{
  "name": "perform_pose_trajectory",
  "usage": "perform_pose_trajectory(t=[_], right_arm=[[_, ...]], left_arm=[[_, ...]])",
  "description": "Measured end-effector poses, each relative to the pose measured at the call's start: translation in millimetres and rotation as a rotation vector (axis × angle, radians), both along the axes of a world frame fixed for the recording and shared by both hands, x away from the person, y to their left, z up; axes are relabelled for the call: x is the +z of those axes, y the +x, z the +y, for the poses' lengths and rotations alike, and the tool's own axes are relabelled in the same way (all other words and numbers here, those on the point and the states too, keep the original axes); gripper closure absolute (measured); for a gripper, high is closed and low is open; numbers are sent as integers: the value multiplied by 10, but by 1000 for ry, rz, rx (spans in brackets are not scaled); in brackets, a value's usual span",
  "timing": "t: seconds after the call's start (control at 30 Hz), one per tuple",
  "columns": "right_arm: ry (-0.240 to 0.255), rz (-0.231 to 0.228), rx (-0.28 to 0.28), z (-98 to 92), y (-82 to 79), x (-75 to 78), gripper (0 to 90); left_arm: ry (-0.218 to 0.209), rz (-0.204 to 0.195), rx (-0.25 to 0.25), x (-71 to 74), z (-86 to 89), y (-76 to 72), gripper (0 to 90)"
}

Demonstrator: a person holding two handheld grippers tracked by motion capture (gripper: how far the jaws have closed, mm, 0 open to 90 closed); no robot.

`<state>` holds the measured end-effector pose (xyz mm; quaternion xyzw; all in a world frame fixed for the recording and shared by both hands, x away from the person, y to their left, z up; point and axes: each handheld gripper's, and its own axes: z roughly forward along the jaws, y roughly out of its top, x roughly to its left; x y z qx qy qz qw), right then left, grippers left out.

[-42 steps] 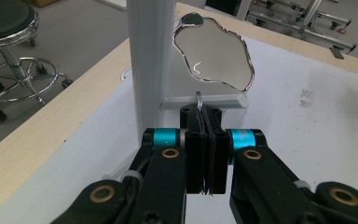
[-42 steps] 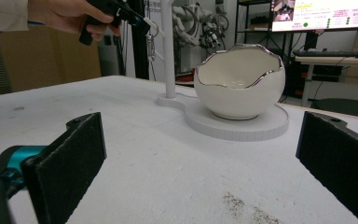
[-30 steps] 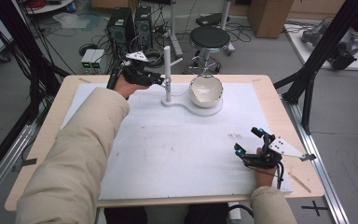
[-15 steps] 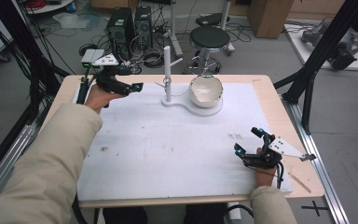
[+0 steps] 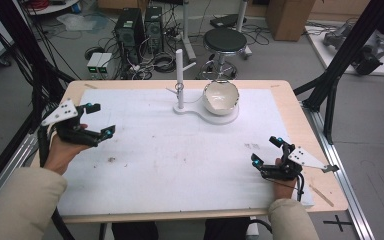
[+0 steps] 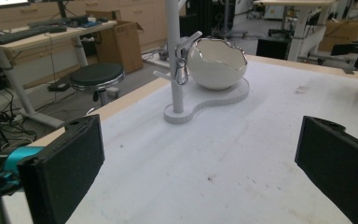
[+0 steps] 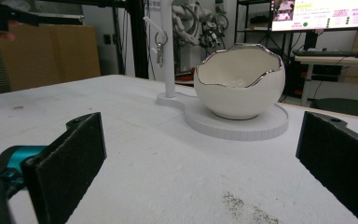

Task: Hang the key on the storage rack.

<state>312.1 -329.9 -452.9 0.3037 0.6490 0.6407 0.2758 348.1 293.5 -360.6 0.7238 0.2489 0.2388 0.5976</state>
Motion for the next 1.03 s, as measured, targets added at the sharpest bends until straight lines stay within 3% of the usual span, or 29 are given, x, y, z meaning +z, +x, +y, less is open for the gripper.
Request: perform_pose_trajectory(t=[0.27, 0.43, 0.57, 0.73, 0.9, 1.03], right_arm=[[-9, -9, 2, 0, 2, 1, 5], [-10, -10, 2, 1, 2, 2, 5], [-7, 0, 1, 6, -5, 1, 5], [-5, 0, 1, 9, -6, 1, 5], [-6, 3, 4, 5, -6, 1, 5], [-8, 1, -1, 11, -8, 1, 5]], left_arm=[[-64, -17, 37, -375, 79, -365, 17], [-131, -37, 59, -610, 108, -502, 17], [-137, -48, 77, -767, 83, -563, 17], [-149, -55, 114, -908, 94, -589, 17], [-184, -123, 146, -934, 112, -662, 17], [-186, -119, 156, -933, 109, -660, 17]])
